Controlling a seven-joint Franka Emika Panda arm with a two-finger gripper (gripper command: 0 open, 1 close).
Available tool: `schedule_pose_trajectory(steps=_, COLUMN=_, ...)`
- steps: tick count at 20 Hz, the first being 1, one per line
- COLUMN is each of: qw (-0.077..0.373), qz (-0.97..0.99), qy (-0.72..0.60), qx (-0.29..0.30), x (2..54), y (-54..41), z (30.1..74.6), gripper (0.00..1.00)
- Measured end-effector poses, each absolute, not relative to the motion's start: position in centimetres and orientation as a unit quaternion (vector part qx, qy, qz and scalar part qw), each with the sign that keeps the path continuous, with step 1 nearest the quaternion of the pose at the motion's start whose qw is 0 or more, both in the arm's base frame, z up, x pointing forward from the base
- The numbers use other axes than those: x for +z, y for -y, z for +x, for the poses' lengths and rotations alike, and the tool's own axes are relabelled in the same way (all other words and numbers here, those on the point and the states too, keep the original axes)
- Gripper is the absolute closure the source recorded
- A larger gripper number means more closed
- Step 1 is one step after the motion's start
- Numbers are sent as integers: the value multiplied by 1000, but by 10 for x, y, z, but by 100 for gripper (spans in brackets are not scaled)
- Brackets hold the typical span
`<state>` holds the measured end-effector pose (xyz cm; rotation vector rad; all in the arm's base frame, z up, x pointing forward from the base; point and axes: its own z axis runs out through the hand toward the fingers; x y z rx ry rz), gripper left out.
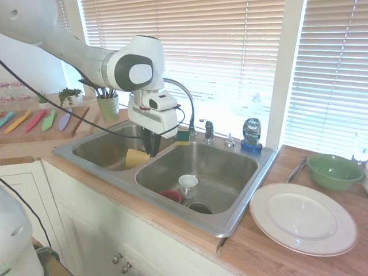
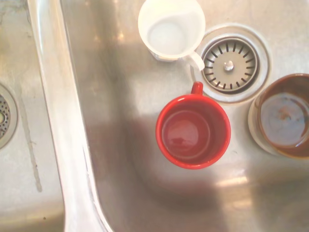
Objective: Turn off the faucet
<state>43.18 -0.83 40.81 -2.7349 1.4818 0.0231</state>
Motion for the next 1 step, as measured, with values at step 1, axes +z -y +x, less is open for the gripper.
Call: schedule_pose_trajectory(steps=1, qw=16, qz=-879, qy=-476, qx=6, x=409, y=8, z=432, gripper=0)
